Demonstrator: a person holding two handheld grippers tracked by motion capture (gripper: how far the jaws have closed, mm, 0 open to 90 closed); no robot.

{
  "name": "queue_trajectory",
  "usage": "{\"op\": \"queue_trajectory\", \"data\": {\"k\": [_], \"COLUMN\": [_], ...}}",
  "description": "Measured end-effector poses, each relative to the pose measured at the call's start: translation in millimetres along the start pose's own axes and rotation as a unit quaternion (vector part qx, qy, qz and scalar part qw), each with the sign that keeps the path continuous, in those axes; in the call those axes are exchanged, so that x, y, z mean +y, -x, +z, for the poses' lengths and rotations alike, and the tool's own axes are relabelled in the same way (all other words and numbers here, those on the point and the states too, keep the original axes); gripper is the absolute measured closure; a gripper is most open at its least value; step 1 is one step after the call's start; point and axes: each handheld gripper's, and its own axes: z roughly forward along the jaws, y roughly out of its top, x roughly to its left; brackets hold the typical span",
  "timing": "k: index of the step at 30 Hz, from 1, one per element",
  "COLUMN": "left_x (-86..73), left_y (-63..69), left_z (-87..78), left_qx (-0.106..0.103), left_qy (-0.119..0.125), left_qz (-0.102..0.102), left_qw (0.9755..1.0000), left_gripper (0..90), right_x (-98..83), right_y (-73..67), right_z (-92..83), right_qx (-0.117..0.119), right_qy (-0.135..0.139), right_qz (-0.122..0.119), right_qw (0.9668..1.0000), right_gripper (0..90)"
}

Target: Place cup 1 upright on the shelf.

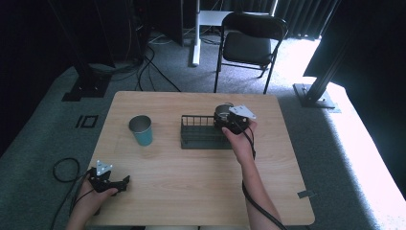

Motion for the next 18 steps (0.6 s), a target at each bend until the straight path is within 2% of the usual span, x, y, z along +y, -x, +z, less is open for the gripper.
{"op": "queue_trajectory", "data": {"k": [10,14,18], "left_x": [0.0,0.0,0.0], "left_y": [0.0,0.0,0.0], "left_z": [0.0,0.0,0.0], "left_qx": [0.0,0.0,0.0], "left_qy": [0.0,0.0,0.0], "left_qz": [0.0,0.0,0.0], "left_qw": [1.0,1.0,1.0], "left_gripper": [5.0,5.0,5.0], "right_x": [-18.1,-20.3,-23.9], "right_y": [1.7,0.1,-1.2], "right_z": [12.7,13.6,15.8], "right_qx": [-0.002,-0.004,-0.005], "right_qy": [-0.019,-0.018,-0.03], "right_qz": [0.011,0.005,-0.007], "right_qw": [0.9998,0.9998,0.9995], "right_gripper": [18.0,18.0,18.0]}}
